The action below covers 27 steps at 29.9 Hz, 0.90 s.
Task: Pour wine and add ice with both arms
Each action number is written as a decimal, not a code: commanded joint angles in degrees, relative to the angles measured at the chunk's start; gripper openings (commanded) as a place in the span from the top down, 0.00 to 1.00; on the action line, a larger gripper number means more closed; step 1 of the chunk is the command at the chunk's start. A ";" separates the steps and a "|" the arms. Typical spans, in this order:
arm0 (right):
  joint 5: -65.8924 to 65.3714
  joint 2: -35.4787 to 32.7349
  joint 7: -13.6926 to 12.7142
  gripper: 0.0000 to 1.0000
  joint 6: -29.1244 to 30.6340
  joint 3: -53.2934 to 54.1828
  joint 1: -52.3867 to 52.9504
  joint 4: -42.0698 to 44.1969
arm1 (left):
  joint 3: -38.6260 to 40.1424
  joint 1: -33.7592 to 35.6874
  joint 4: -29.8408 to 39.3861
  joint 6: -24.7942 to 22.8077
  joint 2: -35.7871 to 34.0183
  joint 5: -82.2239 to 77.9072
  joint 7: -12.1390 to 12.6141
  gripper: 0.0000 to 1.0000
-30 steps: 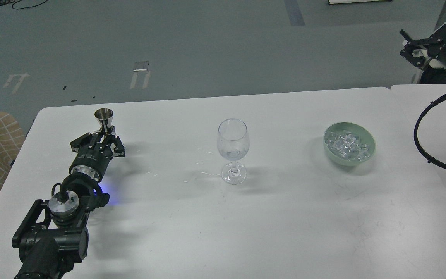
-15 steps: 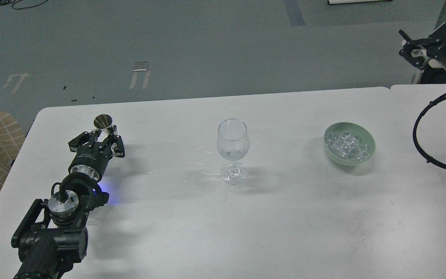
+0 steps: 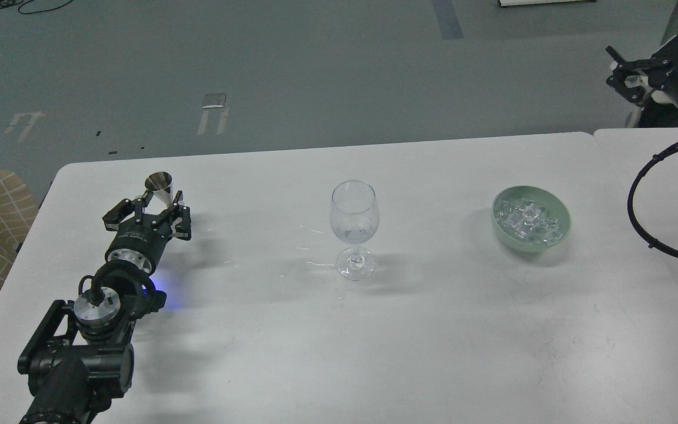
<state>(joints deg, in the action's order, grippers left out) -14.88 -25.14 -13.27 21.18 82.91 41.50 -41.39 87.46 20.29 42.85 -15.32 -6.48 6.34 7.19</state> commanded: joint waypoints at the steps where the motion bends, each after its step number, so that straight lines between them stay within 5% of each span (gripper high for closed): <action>1: 0.02 -0.08 0.00 0.00 0.00 -0.03 -0.02 0.00 | 0.08 -0.08 1.27 0.63 -0.20 -0.10 0.01 0.27; 6: 0.02 -0.17 0.00 0.00 0.00 -0.03 0.07 0.00 | 0.52 -0.17 8.38 5.46 -1.78 -0.10 0.45 0.10; 11: 0.11 0.00 0.00 0.00 0.00 0.14 0.25 -0.27 | 0.08 -0.26 12.79 6.61 -4.95 -0.10 0.63 0.04; 19: 0.02 -0.35 0.35 0.00 0.09 0.23 1.04 -0.44 | -2.81 1.15 16.83 6.70 -13.38 -1.24 1.16 0.03; 27: -5.76 -1.22 0.97 0.00 0.79 -0.03 0.34 -0.44 | -19.60 12.04 15.87 6.09 -22.70 -9.23 0.28 0.03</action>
<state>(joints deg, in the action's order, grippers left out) -17.16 -25.88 -12.51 21.60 82.99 42.50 -41.87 72.10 28.96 59.00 -9.08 -27.20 1.06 7.90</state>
